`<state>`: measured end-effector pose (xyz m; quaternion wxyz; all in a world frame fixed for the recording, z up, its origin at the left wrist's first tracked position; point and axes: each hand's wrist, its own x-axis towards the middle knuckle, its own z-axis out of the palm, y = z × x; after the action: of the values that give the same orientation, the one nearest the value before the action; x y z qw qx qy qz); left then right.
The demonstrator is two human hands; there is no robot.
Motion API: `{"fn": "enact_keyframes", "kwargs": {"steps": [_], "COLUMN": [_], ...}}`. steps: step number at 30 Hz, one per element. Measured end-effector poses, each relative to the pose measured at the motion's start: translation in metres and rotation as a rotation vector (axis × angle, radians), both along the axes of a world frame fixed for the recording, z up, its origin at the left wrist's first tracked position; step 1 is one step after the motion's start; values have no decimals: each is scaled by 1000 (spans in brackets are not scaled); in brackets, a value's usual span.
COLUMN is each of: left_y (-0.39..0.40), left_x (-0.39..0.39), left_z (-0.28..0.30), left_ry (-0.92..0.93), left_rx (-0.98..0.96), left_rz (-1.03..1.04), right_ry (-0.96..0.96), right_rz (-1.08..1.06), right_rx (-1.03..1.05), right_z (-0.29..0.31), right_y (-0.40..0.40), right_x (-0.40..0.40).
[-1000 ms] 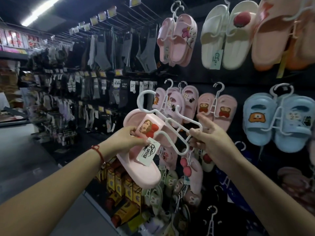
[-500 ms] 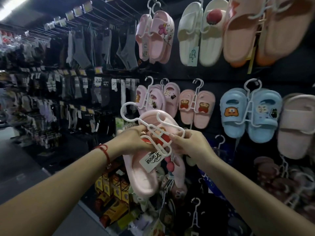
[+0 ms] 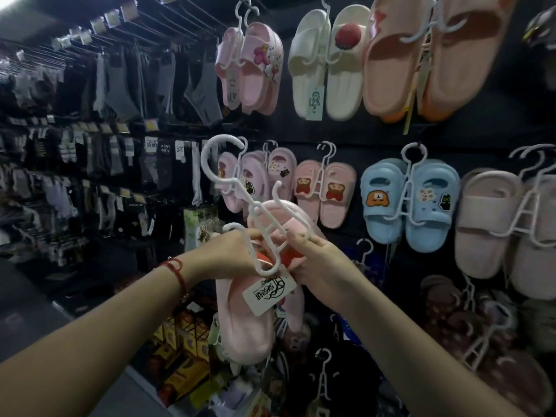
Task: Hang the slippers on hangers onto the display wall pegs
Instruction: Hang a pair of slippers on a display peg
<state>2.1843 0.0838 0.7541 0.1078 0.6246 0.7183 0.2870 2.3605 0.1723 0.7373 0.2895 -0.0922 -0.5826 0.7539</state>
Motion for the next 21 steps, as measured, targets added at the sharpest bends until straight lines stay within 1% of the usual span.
{"fn": "enact_keyframes", "kwargs": {"steps": [3,5,7,9,11,15,17,21], "left_y": [1,1,-1,-1,0,3,5,8], "left_x": [-2,-5,-8,-12,-14,-9,-6,3], "left_z": [-6,-10,-9,-7,-5,1,2,1], "left_ry": [-133,-165,-182,-225,-324,-475,-478,-276], "left_rx": [58,149,253,319,357,366,356,323], "left_rz": [-64,6,93,138,145,69,40,69], "right_ry": [83,100,58,9,-21,-12,9,34], "right_rz": [-119,-264,-376,-385,-372,-394,-388,-382], "right_rx": [-64,-129,-170,-226,-259,-275,-315,-393], "right_z": [-6,-8,-13,-20,-29,-41,-41,-40], "right_y": [5,10,19,22,21,18,17,17], "right_x": [4,10,15,21,24,22,20,16]}}
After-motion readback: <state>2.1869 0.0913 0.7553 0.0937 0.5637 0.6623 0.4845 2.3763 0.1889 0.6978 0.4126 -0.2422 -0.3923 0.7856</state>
